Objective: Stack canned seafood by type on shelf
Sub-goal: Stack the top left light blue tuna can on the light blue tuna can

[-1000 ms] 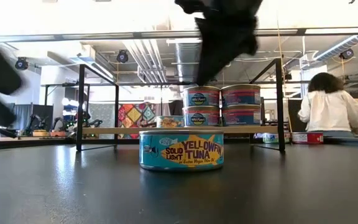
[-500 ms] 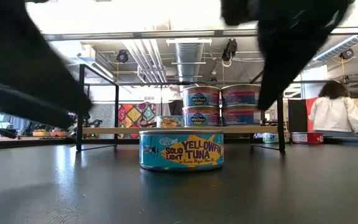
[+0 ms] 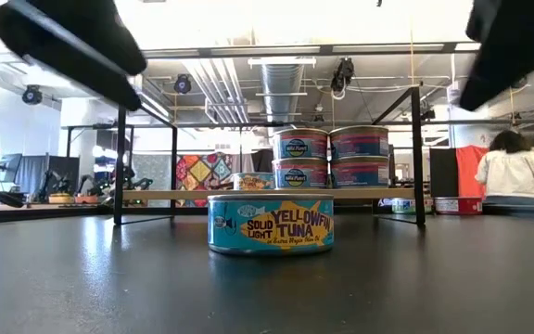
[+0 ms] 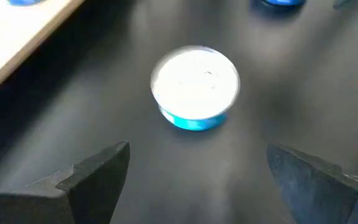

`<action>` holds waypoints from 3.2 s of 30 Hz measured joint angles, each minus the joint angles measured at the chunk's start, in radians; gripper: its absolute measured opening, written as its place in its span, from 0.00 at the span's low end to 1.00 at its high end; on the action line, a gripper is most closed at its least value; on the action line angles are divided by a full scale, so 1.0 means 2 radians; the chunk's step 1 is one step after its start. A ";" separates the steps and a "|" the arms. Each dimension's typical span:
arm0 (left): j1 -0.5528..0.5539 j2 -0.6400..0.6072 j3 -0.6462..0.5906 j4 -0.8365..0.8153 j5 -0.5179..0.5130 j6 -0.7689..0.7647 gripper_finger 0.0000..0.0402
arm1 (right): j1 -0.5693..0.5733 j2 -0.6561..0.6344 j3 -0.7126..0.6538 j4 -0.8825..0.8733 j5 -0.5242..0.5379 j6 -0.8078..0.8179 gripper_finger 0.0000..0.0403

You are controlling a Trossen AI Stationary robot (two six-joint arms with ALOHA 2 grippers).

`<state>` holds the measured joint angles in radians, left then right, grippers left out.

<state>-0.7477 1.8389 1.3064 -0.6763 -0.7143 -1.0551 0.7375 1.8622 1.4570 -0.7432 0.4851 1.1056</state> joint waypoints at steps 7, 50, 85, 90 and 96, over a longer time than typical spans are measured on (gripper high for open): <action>0.035 -0.046 -0.008 -0.041 0.012 0.043 0.90 | 0.001 0.010 -0.002 0.001 0.043 -0.013 0.82; 0.071 -0.018 -0.195 0.162 -0.033 0.040 0.90 | -0.063 0.079 -0.114 0.262 0.106 -0.109 0.98; 0.068 0.039 -0.150 0.139 -0.029 0.010 0.90 | -0.099 0.099 -0.246 0.614 0.166 -0.283 0.98; 0.081 0.022 -0.153 0.096 -0.046 -0.007 0.90 | -0.097 0.099 -0.240 0.618 0.138 -0.299 0.98; 0.108 0.045 -0.158 0.193 -0.040 0.025 0.90 | -0.096 0.099 -0.229 0.615 0.115 -0.317 0.98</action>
<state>-0.5312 1.9288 0.9913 -0.2911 -0.7937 -1.0043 0.5446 2.0594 0.9985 0.4873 0.7143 0.4709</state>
